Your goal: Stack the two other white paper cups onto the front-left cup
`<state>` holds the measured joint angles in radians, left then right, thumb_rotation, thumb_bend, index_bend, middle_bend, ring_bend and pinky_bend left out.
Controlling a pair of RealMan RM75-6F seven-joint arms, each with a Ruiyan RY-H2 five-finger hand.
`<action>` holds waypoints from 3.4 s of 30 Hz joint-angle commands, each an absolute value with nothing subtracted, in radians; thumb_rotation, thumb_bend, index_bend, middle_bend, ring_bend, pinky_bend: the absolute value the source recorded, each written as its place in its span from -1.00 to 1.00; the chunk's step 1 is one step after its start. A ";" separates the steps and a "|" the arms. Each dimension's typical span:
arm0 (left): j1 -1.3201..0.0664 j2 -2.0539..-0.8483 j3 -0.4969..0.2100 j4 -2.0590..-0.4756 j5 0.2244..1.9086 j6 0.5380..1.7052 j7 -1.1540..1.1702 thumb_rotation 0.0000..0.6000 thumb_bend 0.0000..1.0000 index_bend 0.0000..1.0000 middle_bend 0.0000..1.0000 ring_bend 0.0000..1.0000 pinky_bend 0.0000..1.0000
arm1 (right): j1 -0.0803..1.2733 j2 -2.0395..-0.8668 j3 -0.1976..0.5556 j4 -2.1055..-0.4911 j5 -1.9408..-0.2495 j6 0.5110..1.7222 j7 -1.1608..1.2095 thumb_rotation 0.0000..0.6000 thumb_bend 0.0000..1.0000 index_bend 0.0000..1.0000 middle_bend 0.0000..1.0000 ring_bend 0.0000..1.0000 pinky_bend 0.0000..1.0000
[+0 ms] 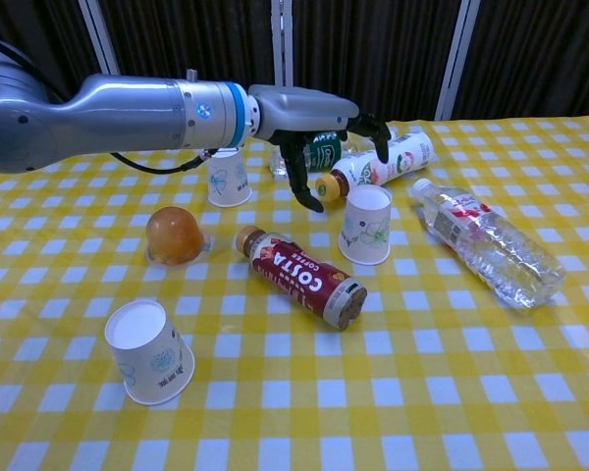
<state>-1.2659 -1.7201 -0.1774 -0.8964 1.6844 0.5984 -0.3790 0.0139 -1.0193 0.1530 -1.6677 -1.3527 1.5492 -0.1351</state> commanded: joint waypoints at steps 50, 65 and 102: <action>-1.141 -1.358 -0.067 -1.299 1.589 0.816 -0.289 1.00 -0.27 -0.06 -0.27 -0.24 0.02 | 0.014 -1.024 0.136 -1.686 -1.389 1.564 -0.159 1.00 -1.00 -1.00 -1.00 -1.00 -1.00; -0.957 -1.094 0.133 -1.517 1.822 1.072 -0.367 1.00 -0.31 -0.07 -0.27 -0.24 0.02 | 0.014 -1.029 0.124 -1.701 -1.418 1.572 -0.181 1.00 -1.00 -1.00 -1.00 -1.00 -1.00; -0.901 -1.085 0.212 -1.598 1.993 1.071 -0.243 1.00 -0.40 -0.13 -0.34 -0.26 -0.09 | 0.009 -1.023 0.120 -1.710 -1.434 1.585 -0.173 1.00 -1.00 -1.00 -1.00 -1.00 -1.00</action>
<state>-0.9006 -1.0833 0.2114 -1.5982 1.9929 1.0720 -0.2421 0.0087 -1.0226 0.1205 -1.7097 -1.4340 1.5851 -0.1732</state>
